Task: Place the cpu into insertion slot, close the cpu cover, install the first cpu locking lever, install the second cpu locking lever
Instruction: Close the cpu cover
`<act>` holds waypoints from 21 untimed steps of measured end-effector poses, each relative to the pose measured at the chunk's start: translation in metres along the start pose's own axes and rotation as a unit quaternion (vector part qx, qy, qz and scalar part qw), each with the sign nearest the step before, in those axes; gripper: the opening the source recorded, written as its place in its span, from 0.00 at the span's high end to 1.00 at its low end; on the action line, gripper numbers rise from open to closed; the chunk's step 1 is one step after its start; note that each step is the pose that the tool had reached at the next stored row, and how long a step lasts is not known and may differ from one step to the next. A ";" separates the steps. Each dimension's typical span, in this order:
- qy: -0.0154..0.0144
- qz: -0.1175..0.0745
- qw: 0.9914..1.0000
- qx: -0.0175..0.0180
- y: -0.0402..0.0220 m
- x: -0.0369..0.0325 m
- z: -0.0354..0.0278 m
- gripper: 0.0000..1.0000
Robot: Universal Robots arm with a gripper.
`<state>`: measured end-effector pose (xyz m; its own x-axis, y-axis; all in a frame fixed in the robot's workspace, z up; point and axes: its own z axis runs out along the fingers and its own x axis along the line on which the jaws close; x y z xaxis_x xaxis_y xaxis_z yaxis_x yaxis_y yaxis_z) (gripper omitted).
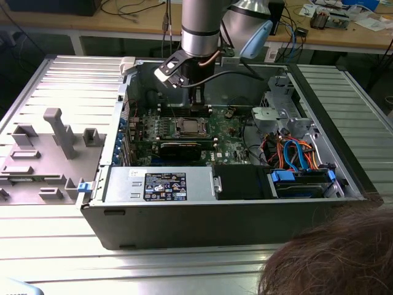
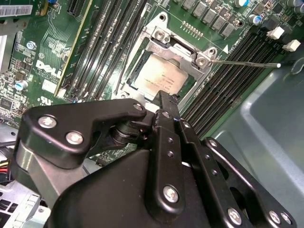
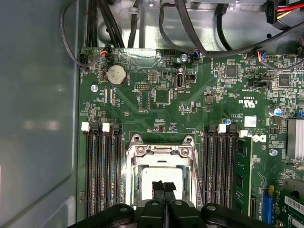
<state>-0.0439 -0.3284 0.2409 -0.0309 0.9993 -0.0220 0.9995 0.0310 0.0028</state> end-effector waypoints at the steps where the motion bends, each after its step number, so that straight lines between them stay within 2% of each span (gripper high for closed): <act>1: 0.000 0.000 1.000 0.000 -0.0003 0.0000 0.0001 0.89; 21: 0.000 0.000 1.000 0.000 -0.0083 0.0003 0.0019 0.89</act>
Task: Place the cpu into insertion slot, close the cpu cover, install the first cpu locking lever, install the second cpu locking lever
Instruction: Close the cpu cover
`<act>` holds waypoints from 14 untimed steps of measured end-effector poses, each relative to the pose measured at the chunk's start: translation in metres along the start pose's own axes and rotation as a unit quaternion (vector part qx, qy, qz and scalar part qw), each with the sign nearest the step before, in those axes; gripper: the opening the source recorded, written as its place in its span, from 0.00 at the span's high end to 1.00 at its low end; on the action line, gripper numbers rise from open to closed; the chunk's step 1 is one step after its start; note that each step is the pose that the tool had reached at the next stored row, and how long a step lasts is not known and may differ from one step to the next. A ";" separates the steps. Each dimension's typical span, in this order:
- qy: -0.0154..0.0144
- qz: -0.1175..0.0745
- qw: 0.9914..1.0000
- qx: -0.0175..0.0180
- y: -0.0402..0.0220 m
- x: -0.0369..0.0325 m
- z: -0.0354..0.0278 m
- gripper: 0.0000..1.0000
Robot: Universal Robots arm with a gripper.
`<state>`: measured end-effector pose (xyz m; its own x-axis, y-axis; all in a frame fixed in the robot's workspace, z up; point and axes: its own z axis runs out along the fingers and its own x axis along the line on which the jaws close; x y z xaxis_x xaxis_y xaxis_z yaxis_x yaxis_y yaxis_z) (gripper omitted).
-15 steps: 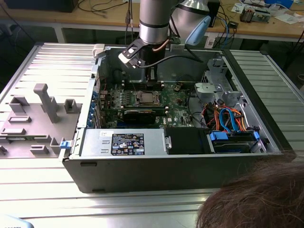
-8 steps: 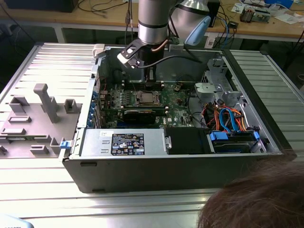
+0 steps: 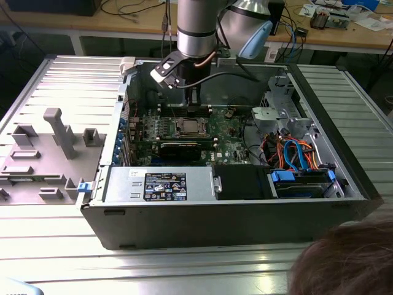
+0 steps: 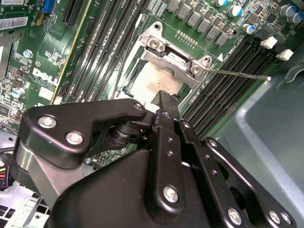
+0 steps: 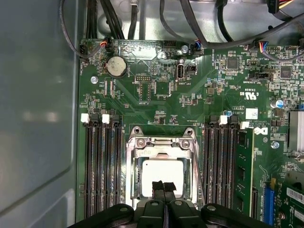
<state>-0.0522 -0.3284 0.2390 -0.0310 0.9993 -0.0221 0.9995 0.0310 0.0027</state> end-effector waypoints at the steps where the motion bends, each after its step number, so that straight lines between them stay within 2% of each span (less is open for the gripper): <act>1: 0.000 0.000 1.000 0.000 -0.0002 0.0000 0.0001 0.89; 14: 0.000 0.000 1.000 0.000 -0.0022 0.0001 0.0021 0.89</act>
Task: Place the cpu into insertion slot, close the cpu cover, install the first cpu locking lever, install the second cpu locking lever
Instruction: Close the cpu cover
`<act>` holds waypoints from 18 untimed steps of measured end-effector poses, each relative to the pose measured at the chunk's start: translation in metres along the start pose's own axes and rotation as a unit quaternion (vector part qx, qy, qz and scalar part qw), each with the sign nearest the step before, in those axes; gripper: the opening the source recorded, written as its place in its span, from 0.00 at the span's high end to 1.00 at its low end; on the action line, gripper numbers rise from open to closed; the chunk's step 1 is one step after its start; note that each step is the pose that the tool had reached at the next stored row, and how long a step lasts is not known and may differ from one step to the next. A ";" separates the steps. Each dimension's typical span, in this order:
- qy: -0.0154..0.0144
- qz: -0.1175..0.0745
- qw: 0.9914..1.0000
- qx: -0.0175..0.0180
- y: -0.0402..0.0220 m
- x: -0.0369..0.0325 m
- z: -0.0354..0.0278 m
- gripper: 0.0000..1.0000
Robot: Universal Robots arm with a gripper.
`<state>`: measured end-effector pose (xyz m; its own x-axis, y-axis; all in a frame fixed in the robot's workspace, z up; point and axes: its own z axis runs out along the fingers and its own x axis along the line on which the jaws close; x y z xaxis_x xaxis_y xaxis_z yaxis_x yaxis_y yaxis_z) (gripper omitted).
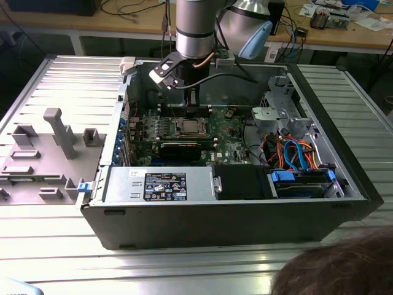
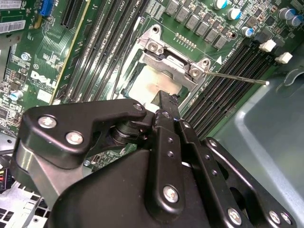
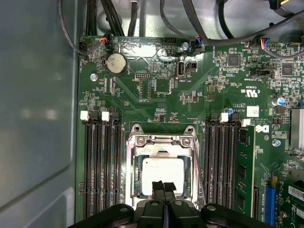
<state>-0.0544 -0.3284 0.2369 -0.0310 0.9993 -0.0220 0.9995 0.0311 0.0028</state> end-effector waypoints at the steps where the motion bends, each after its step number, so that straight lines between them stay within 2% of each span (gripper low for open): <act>1: 0.000 0.000 1.000 0.000 -0.0002 0.0000 0.0001 0.89; 18: 0.000 0.000 1.000 0.000 -0.0026 0.0002 0.0045 0.89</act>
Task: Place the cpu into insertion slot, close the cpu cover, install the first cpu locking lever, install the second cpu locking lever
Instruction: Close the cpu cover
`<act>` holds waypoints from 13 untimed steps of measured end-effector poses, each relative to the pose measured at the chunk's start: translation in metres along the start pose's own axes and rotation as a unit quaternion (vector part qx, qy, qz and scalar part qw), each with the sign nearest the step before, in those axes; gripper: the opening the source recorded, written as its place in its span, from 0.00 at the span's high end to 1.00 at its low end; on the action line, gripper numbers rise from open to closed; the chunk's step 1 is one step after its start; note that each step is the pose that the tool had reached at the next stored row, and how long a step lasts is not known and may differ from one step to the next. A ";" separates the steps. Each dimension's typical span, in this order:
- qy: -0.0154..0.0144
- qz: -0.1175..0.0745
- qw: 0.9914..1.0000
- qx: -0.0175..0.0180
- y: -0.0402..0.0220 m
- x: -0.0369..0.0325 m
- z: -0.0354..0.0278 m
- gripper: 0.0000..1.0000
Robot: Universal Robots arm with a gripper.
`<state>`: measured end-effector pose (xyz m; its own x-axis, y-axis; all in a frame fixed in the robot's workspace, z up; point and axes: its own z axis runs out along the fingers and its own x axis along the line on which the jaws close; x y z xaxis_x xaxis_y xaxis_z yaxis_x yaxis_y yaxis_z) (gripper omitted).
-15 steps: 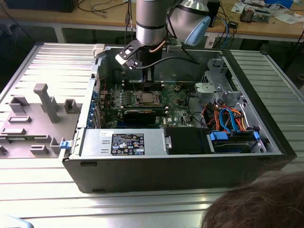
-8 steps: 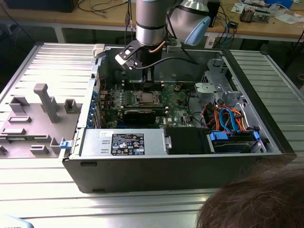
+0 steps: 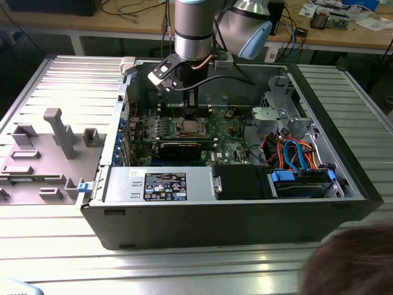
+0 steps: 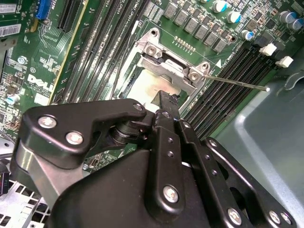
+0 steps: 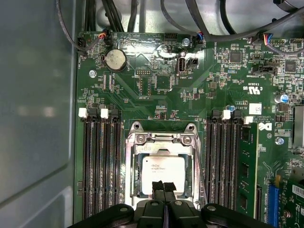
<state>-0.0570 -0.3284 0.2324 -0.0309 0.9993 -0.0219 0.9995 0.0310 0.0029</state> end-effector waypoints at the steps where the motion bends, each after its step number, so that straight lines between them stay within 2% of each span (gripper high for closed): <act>1: 0.000 0.000 1.000 0.000 0.0000 0.0000 0.0002 0.89; 9: 0.000 0.000 1.000 0.000 -0.0023 0.0001 0.0021 0.89; 13: 0.000 0.000 1.000 0.000 -0.0055 -0.0002 0.0051 0.89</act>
<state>-0.0625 -0.3289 0.2273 -0.0310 0.9993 -0.0218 0.9995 0.0310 0.0029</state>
